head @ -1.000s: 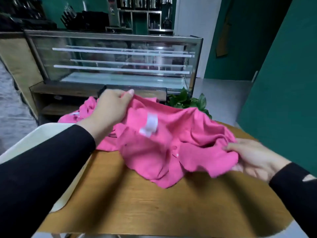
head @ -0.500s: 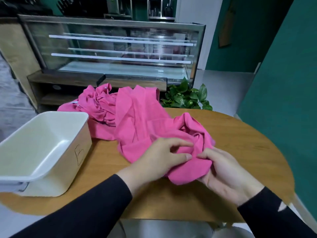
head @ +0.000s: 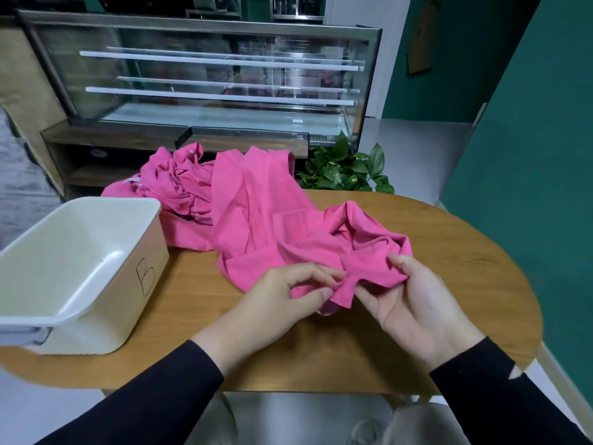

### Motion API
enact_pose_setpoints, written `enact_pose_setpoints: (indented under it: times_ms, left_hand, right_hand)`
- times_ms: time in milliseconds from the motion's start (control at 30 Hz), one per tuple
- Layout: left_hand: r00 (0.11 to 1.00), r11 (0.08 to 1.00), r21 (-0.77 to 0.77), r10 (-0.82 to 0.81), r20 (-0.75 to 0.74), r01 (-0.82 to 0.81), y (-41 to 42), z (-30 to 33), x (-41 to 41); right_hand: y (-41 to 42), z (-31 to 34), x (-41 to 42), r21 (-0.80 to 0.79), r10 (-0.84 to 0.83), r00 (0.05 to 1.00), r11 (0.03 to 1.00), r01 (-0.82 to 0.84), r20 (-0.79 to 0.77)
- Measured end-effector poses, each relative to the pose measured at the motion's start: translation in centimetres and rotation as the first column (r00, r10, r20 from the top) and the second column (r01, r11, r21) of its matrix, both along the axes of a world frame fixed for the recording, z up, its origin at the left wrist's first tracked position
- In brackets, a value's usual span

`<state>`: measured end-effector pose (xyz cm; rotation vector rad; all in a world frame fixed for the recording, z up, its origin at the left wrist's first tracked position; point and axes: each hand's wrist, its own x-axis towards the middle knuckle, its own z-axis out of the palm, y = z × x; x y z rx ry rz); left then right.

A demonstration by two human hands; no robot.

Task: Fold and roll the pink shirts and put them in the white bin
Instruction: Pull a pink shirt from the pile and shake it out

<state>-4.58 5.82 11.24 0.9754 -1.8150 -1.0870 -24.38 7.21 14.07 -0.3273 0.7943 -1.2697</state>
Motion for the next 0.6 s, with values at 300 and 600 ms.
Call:
enact_pose_setpoints:
  times_ms: [300,600]
  left_hand:
    - [0.989,0.991,0.013,0.134,-0.069,-0.133,1.0,-1.3,-2.0]
    - [0.919,0.966,0.103,0.256,-0.3,-0.236,0.4,-1.8,-0.8]
  right_hand:
    - [0.1,-0.3,0.6,-0.025,-0.032,0.997,0.999,0.034,0.065]
    - [0.0,-3.8,-1.2,0.052,0.009,0.799,0.998,0.028,-0.602]
